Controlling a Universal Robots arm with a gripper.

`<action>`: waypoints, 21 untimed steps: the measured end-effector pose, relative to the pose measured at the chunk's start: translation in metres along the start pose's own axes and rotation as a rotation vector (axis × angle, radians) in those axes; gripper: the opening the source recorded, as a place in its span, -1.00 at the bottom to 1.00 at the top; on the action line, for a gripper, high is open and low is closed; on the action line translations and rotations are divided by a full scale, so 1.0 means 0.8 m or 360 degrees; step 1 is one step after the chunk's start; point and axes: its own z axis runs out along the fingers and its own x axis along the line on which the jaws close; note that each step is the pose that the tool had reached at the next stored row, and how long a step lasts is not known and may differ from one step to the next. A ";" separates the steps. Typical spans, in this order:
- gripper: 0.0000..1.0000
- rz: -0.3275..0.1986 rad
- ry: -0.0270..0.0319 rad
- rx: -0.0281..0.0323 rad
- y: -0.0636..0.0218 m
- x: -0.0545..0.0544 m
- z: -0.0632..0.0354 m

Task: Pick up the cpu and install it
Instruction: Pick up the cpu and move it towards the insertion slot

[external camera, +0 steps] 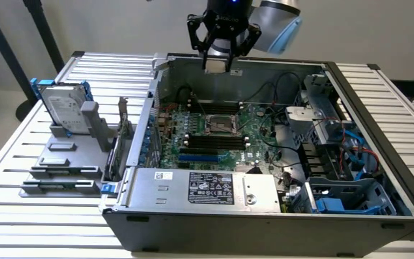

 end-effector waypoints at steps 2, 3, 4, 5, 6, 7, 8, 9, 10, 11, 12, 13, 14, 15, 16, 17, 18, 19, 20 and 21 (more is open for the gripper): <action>0.09 0.0000 0.00000 0.00000 0.000 -0.008 0.004; 0.09 0.0000 0.00000 0.00001 0.000 -0.011 0.006; 0.09 0.0000 0.00000 0.00001 -0.001 -0.014 0.008; 0.09 0.0000 0.00000 0.00000 -0.001 -0.017 0.010; 0.09 0.0000 0.00001 0.00001 -0.001 -0.019 0.012; 0.09 0.0000 0.00001 0.00001 -0.002 -0.021 0.014; 0.09 0.0000 0.00001 0.00002 -0.003 -0.022 0.016; 0.09 0.0000 0.00000 0.00001 -0.004 -0.022 0.018; 0.09 0.0000 0.00000 0.00001 -0.006 -0.023 0.020; 0.09 0.0000 0.00000 0.00000 -0.007 -0.024 0.022; 0.09 0.0000 0.00001 0.00001 -0.008 -0.025 0.024; 0.09 0.0000 0.00001 0.00002 -0.009 -0.025 0.027; 0.09 0.0000 0.00001 0.00001 -0.010 -0.026 0.029; 0.09 0.0000 0.00000 -0.00001 -0.011 -0.027 0.031; 0.09 0.0000 -0.00001 -0.00001 -0.013 -0.028 0.033; 0.09 0.0000 -0.00001 -0.00002 -0.014 -0.029 0.035; 0.09 0.0000 -0.00002 -0.00003 -0.015 -0.030 0.037; 0.09 0.0000 -0.00008 -0.00005 -0.015 -0.031 0.039; 0.09 0.0000 -0.00015 -0.00007 -0.016 -0.033 0.042; 0.09 0.0000 -0.00022 -0.00008 -0.016 -0.034 0.044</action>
